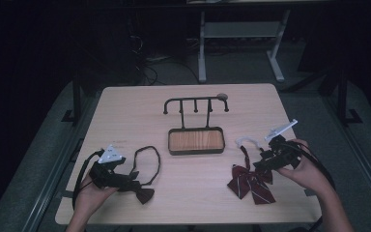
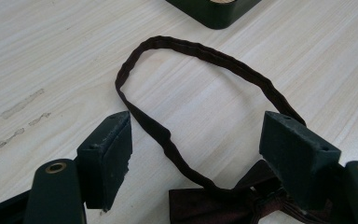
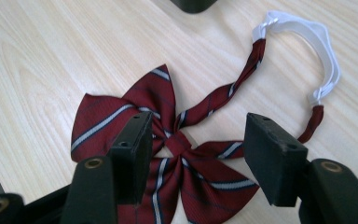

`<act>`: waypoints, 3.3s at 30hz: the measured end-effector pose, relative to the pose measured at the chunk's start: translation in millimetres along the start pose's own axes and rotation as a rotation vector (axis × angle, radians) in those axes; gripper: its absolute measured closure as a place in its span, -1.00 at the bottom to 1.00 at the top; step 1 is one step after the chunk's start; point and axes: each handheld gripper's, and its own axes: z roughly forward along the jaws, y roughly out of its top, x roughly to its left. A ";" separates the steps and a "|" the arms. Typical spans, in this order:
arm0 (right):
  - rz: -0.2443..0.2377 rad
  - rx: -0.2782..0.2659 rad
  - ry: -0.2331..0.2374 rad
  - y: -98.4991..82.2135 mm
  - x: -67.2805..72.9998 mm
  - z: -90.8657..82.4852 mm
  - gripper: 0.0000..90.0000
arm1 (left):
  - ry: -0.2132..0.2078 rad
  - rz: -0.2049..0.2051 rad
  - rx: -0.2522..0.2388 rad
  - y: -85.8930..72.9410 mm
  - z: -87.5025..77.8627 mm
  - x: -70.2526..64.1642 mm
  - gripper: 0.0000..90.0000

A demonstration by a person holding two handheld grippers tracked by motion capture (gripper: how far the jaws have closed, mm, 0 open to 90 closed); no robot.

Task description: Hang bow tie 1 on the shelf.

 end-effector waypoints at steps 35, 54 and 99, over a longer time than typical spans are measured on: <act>0.132 0.114 -0.087 38.3 -57.5 22.4 0.15 | -0.010 -0.007 0.004 -1.1 1.2 2.0 -0.42; 0.163 0.226 -0.168 38.9 -71.3 48.6 0.48 | -0.020 -0.003 0.007 -0.6 2.9 0.2 -0.43; 0.111 0.154 -0.080 36.5 -48.4 16.3 0.87 | -0.031 -0.002 0.021 -1.3 5.9 -0.9 -0.43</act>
